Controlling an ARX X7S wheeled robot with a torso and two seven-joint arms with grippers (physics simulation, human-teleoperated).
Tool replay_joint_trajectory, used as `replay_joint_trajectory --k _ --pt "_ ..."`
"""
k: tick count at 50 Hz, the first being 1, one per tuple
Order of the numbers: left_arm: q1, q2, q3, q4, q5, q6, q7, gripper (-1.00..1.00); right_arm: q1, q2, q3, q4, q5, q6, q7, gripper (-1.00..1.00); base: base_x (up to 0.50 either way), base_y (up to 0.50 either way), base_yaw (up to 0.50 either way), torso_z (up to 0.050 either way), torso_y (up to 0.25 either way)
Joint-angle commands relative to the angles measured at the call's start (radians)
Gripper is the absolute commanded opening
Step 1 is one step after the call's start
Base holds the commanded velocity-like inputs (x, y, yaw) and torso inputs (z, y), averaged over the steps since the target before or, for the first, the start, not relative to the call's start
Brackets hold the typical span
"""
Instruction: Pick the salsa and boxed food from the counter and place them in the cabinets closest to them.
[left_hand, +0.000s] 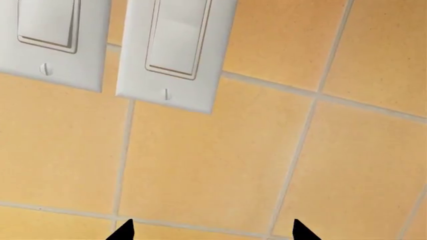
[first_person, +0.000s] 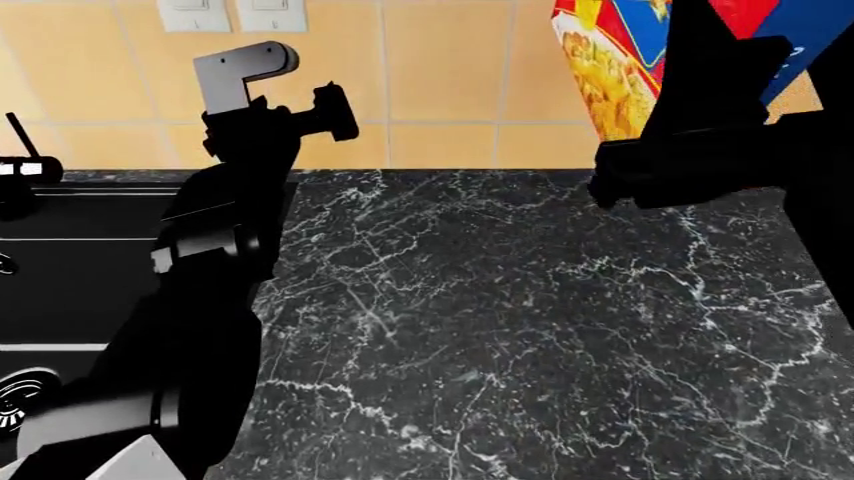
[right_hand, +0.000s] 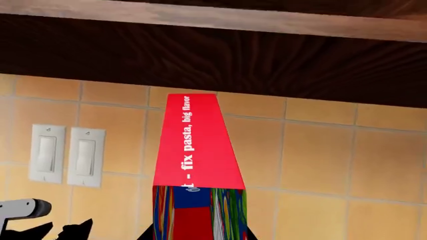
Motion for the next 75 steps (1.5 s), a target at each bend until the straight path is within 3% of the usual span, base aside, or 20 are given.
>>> replay_joint_trajectory --k 1,15,32,53,75 --pt "0.001 0.0 0.003 0.0 0.0 0.002 -0.002 1.0 0.204 0.185 -0.297 -0.193 -0.017 -0.341 0.034 -1.0 0.0 0.0 0.0 0.0 0.0" --pt "-0.001 0.001 0.006 0.0 0.0 0.0 -0.004 1.0 0.281 0.219 -0.209 -0.196 0.061 -0.316 0.035 -1.0 0.0 0.0 0.0 0.0 0.0" --pt "0.004 0.0 0.013 0.0 0.0 0.005 -0.006 1.0 0.819 0.284 -0.531 -0.196 0.207 -0.485 0.035 -1.0 0.0 0.0 0.0 0.0 0.001" --pt "0.005 0.001 0.017 0.0 0.0 0.007 -0.011 1.0 0.835 0.302 -0.252 -0.182 0.293 -0.378 0.036 -1.0 0.0 0.0 0.0 0.0 0.0" --pt "0.002 0.001 0.024 0.0 0.0 0.002 -0.016 1.0 0.835 0.033 -0.137 0.118 0.151 -0.074 0.036 -1.0 0.0 0.0 0.0 0.001 0.0"
